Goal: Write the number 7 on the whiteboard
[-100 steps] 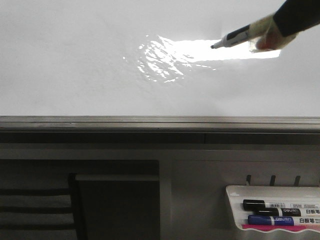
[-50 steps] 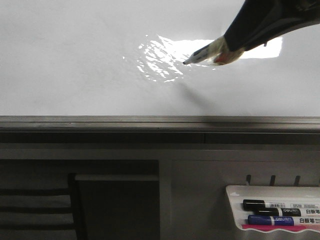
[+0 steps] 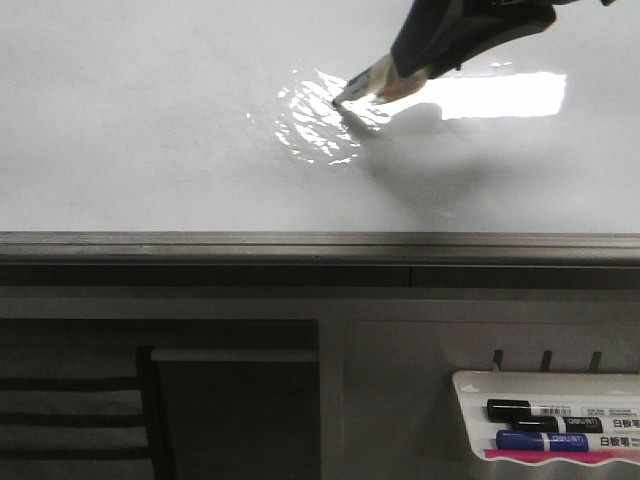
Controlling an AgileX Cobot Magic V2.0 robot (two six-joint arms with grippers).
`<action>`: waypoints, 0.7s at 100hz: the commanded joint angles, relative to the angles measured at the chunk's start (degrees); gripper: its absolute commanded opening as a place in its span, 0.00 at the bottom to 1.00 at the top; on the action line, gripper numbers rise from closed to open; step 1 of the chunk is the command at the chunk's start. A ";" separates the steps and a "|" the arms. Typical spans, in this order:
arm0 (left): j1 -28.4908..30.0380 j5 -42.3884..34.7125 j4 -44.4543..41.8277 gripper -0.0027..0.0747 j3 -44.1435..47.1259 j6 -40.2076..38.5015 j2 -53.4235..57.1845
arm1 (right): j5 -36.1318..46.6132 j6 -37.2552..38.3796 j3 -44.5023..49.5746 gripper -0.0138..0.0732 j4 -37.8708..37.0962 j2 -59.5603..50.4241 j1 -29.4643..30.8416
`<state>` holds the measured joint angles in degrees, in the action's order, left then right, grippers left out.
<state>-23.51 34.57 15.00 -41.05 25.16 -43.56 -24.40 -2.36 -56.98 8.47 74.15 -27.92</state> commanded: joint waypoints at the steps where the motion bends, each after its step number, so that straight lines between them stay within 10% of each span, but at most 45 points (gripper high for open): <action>1: 0.19 -4.19 1.33 0.48 -1.52 -0.48 0.05 | -0.18 0.26 -1.99 0.11 -1.04 -2.82 3.81; 34: 0.19 -4.40 1.33 0.48 -1.52 -0.10 0.05 | -2.51 0.26 -1.26 0.11 -2.28 -3.44 5.76; 70: -1.41 -1.56 1.73 0.48 -2.41 0.34 -2.38 | 1.06 0.26 4.65 0.11 0.59 -5.77 -4.93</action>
<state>-23.64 35.19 15.33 -41.05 25.16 -44.37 -28.12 -2.22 -49.66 9.03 71.39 -31.18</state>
